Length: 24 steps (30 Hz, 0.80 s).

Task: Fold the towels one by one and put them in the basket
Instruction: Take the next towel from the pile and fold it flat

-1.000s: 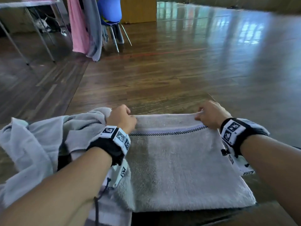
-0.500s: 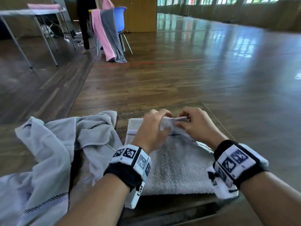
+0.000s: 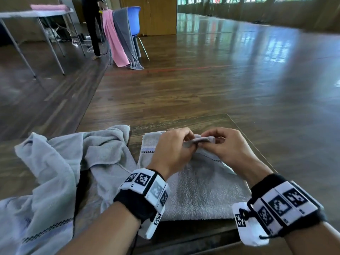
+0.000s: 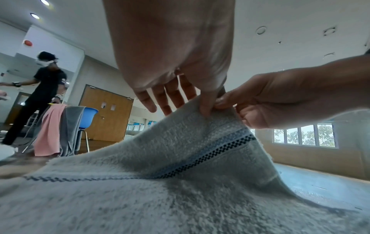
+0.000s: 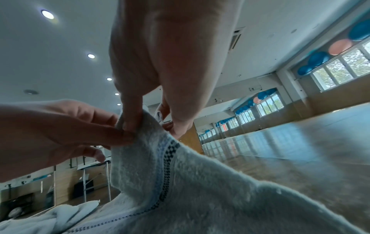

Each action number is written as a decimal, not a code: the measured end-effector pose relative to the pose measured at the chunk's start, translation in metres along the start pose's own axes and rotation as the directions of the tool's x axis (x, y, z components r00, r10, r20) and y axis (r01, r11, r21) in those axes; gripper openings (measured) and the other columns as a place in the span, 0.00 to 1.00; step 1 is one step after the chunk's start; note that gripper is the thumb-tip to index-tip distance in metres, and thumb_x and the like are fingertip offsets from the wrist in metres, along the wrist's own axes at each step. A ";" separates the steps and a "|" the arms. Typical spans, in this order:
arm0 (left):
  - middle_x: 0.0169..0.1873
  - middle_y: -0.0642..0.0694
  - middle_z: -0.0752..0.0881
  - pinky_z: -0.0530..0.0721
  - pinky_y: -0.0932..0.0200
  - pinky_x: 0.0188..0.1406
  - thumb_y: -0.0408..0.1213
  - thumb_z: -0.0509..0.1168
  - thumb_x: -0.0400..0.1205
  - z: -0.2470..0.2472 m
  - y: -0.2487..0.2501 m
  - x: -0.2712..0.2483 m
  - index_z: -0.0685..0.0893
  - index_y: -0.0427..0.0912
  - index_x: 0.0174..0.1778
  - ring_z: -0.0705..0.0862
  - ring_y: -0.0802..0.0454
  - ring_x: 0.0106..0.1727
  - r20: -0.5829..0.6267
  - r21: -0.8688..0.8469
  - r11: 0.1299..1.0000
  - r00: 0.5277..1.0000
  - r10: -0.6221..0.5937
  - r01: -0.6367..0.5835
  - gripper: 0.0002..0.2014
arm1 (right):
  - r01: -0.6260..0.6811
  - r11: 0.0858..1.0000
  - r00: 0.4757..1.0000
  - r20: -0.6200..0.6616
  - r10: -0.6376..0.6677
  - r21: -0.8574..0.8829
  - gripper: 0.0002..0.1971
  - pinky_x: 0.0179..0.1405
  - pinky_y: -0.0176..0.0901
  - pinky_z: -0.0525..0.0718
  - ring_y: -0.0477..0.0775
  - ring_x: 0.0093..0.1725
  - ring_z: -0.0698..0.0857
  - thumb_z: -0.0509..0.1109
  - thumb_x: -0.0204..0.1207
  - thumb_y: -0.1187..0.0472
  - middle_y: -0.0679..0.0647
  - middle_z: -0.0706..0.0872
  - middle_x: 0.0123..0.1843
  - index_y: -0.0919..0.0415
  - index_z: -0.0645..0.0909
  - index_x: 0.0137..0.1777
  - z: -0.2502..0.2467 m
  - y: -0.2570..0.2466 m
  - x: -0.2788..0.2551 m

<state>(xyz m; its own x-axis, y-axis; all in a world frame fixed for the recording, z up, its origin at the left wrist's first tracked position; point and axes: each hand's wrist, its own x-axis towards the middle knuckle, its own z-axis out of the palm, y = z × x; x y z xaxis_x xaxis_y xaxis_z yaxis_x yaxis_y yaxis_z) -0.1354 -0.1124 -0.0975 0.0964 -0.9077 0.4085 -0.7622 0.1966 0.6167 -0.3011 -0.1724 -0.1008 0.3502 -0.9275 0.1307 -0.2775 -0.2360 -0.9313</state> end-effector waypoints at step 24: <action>0.29 0.56 0.84 0.74 0.67 0.30 0.46 0.69 0.83 -0.023 -0.007 0.009 0.89 0.48 0.48 0.76 0.64 0.26 0.105 -0.164 0.983 0.992 -0.062 0.079 0.07 | 0.061 0.994 0.991 -0.123 -0.050 0.088 0.08 0.42 0.34 0.87 0.44 0.43 0.93 0.81 0.74 0.66 0.47 0.94 0.40 0.50 0.93 0.45 0.009 -0.002 0.015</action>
<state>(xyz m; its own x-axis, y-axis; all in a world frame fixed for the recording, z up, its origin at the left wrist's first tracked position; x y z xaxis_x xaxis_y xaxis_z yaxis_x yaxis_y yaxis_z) -0.1144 -0.1139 -0.0827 0.0758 -0.9521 0.2961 -0.6366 0.1823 0.7493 -0.2871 -0.1832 -0.0998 0.2505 -0.9433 0.2180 -0.1757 -0.2657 -0.9479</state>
